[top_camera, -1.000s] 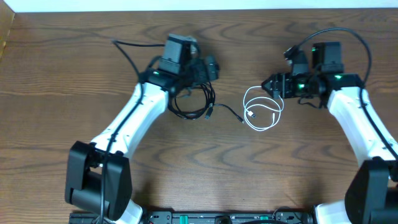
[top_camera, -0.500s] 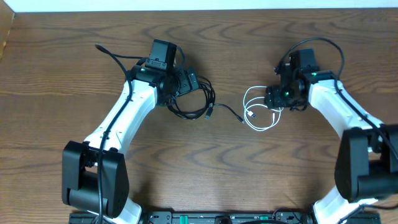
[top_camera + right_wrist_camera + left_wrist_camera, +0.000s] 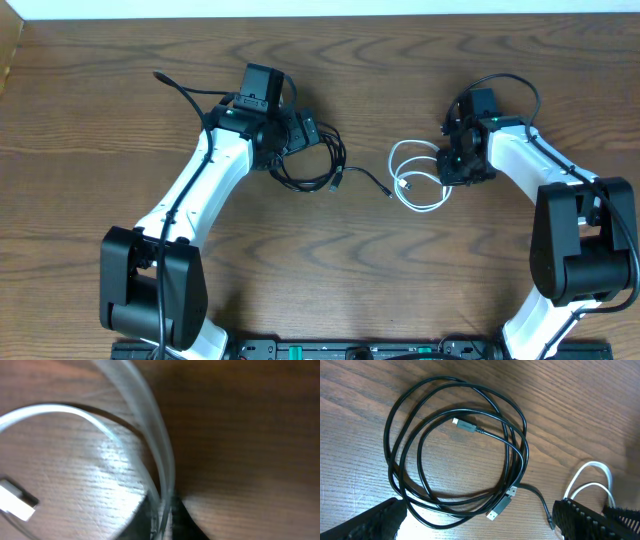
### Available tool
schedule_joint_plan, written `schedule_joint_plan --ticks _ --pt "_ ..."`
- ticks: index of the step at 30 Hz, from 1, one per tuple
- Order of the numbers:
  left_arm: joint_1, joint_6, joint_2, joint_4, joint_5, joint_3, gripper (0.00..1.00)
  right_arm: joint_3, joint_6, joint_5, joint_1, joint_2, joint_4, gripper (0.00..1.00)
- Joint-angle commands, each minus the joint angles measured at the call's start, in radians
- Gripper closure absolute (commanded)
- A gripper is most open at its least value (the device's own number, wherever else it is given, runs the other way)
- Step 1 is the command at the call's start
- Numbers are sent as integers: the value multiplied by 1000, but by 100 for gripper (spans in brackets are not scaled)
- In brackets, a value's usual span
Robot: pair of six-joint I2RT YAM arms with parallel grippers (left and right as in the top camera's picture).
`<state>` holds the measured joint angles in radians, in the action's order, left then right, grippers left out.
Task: Untangle cables
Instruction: 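Carry white cable with right gripper to the far right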
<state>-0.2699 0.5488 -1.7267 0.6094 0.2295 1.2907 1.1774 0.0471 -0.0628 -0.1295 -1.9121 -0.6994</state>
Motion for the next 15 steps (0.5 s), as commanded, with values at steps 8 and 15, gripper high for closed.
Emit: schedule_joint_plan --ticks 8,15 --pt "0 -14 -2 4 -18 6 2 77 27 0 21 27 6 99" --pt "0 -14 -2 4 -18 6 2 189 47 27 72 158 19 99"
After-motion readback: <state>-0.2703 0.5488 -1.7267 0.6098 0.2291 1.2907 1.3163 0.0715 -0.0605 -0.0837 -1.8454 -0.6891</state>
